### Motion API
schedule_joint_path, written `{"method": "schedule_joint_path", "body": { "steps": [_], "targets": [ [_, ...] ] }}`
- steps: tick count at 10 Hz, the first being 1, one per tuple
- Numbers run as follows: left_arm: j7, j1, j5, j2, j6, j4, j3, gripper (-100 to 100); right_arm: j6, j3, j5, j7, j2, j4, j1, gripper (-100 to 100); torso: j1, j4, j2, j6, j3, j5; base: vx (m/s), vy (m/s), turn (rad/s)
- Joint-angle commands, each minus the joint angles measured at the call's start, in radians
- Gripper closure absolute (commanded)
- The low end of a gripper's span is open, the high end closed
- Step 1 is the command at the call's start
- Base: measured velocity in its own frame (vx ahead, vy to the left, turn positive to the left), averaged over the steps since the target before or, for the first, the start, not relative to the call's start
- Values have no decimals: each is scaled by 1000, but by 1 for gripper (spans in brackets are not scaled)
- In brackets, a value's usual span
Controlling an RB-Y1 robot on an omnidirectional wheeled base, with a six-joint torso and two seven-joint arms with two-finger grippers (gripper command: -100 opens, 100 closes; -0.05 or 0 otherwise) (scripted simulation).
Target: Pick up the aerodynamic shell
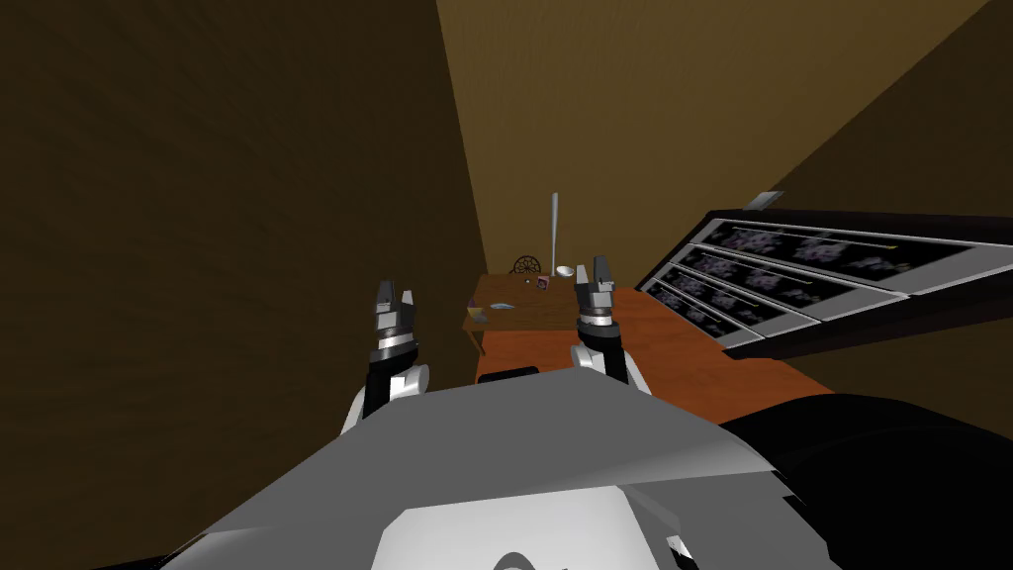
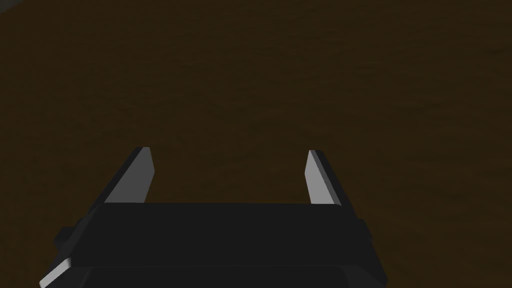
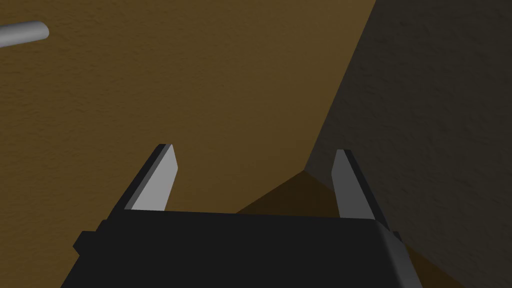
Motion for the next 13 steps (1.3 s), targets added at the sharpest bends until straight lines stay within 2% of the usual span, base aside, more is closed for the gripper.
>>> {"method": "schedule_joint_path", "body": {
  "steps": [1,6,9,10,13],
  "targets": [
    [8,-17,-2,37,17,28,6,-100,0,0,0,0,0,0,0,0,0,0,0,0,0,0,2,-17,-56],
    [43,-91,-12,95,96,147,35,-100,0,0,0,0,0,0,0,0,-3,0,-1,0,-1,-1,12,-41,-74],
    [74,-154,-21,112,164,237,60,-100,0,0,0,0,0,0,0,0,-3,0,-2,0,-1,-1,19,-54,-112],
    [74,-154,-21,112,164,246,60,-100,0,0,0,0,0,0,0,0,-4,0,-2,0,-1,-1,12,-42,-40],
    [109,-226,-31,123,242,346,89,-100,0,0,0,0,0,0,0,0,-4,0,-2,0,-1,-1,22,-60,-120]
  ]
}}
